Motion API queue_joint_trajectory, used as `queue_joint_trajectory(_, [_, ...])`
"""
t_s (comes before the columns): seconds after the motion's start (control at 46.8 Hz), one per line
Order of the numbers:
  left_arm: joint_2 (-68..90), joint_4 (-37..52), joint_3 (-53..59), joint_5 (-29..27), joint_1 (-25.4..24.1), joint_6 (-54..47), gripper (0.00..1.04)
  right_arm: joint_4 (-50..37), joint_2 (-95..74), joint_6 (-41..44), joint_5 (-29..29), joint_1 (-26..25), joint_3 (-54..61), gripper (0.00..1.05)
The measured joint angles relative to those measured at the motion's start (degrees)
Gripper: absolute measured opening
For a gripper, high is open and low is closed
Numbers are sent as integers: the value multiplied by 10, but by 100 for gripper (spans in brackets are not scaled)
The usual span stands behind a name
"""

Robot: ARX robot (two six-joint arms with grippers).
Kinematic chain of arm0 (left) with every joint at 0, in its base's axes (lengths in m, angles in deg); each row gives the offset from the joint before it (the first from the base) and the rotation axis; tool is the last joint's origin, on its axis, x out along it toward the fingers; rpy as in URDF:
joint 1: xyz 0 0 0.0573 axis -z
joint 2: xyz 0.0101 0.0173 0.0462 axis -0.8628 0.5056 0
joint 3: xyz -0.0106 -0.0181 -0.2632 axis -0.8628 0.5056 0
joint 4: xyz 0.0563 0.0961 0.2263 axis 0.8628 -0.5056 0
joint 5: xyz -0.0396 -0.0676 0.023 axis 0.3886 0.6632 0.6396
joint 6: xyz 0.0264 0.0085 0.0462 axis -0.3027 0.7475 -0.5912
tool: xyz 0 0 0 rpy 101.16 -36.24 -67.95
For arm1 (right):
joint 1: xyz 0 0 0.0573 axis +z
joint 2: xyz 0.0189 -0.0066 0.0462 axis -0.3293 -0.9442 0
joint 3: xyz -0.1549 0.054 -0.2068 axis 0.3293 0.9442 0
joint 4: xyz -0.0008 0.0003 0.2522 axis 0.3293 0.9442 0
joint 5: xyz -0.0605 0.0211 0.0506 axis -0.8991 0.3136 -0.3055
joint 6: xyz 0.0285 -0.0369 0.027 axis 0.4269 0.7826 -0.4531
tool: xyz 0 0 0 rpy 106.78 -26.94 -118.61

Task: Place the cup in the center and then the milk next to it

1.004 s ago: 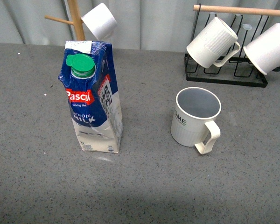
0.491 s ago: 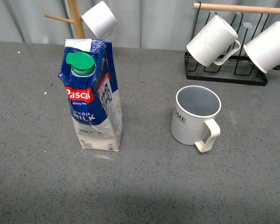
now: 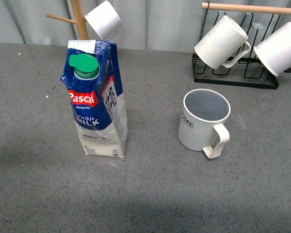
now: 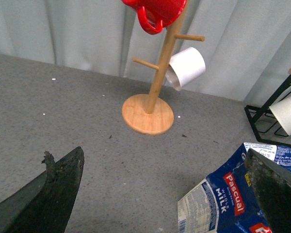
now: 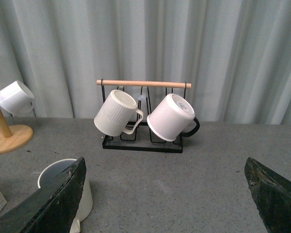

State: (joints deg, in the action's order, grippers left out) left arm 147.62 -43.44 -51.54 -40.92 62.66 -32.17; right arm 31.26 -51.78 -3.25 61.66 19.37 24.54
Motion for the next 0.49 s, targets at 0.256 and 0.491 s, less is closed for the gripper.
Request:
queue_joint_trajectory(0.256, [127,66,-32,10,62,13,98,0,0,0,0,0,0,96])
queue_joint_trajectory(0.491, [171,80,-39,21,102,28,98,0,0,0,0,0,0,96])
